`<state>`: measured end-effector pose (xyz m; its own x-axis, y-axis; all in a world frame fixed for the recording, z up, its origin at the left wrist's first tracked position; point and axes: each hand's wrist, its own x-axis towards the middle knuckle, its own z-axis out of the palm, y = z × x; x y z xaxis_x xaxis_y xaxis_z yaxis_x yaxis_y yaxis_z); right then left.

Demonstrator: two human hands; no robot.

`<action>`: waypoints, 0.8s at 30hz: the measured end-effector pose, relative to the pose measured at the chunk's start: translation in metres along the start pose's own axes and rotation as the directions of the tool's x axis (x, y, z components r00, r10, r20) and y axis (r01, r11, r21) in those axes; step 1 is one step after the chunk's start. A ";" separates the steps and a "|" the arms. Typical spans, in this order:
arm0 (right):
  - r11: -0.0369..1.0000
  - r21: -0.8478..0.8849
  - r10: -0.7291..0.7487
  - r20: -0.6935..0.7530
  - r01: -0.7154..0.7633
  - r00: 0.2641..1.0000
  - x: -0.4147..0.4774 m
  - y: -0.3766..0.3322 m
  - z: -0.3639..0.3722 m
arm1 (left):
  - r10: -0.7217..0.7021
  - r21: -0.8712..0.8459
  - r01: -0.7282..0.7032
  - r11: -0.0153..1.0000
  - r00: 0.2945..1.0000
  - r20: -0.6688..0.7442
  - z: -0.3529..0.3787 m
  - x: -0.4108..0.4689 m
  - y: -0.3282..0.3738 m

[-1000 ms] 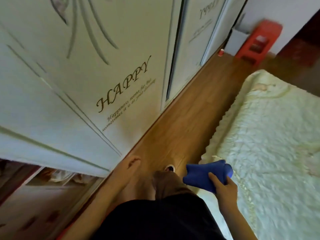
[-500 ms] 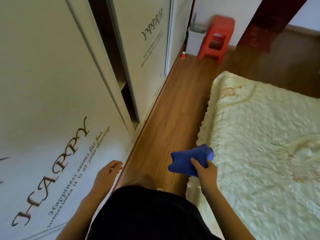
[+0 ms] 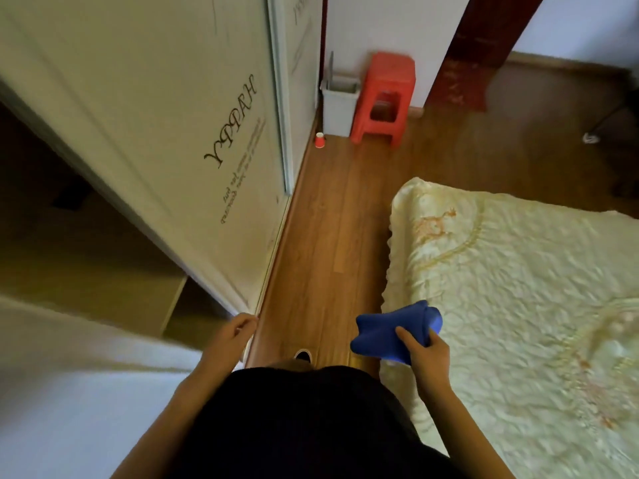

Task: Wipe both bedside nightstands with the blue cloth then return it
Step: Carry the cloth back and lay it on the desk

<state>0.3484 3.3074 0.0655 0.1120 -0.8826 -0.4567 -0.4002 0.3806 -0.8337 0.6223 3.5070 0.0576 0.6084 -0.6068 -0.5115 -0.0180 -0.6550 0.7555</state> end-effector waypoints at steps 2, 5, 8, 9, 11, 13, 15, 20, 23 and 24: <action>0.999 0.015 0.036 -0.069 -0.035 0.997 0.028 -0.019 -0.001 | 0.037 0.004 -0.037 0.999 0.997 0.062 -0.001 0.047 0.035; 0.996 0.038 0.083 -0.152 -0.078 0.985 0.069 -0.039 -0.007 | 0.072 0.102 -0.086 0.991 0.989 0.130 0.000 0.107 0.087; 0.990 0.070 0.136 -0.218 -0.123 0.967 0.117 -0.055 -0.014 | 0.112 0.134 -0.136 0.982 0.978 0.177 0.010 0.161 0.127; 0.987 0.076 0.156 -0.230 -0.142 0.961 0.135 -0.061 -0.015 | 0.114 0.140 -0.140 0.980 0.977 0.183 0.015 0.179 0.139; 0.983 0.081 0.179 -0.242 -0.164 0.954 0.175 -0.073 -0.013 | 0.095 0.154 -0.125 0.980 0.977 0.191 0.025 0.216 0.161; 0.981 0.088 0.189 -0.234 -0.173 0.954 0.219 -0.091 -0.009 | 0.071 0.165 -0.104 0.981 0.978 0.194 0.035 0.251 0.184; 0.983 0.081 0.180 -0.207 -0.166 0.962 0.263 -0.119 -0.003 | 0.047 0.163 -0.073 0.984 0.986 0.158 0.041 0.285 0.206; 0.991 0.067 0.124 -0.117 -0.116 0.985 0.370 -0.199 0.020 | -0.022 0.136 0.018 0.991 0.999 0.025 0.046 0.355 0.262; 0.992 0.080 0.101 -0.052 -0.096 0.994 0.424 -0.244 0.031 | -0.024 0.130 0.026 0.991 1.000 -0.018 0.047 0.392 0.302; 0.993 0.087 0.088 -0.041 -0.084 0.995 0.441 -0.257 0.035 | -0.029 0.116 0.032 0.993 0.999 -0.028 0.047 0.405 0.314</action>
<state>0.5323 2.8297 0.0680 0.0391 -0.8564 -0.5149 -0.3272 0.4759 -0.8164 0.8259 3.0342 0.0678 0.6308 -0.5746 -0.5215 -0.0908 -0.7221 0.6858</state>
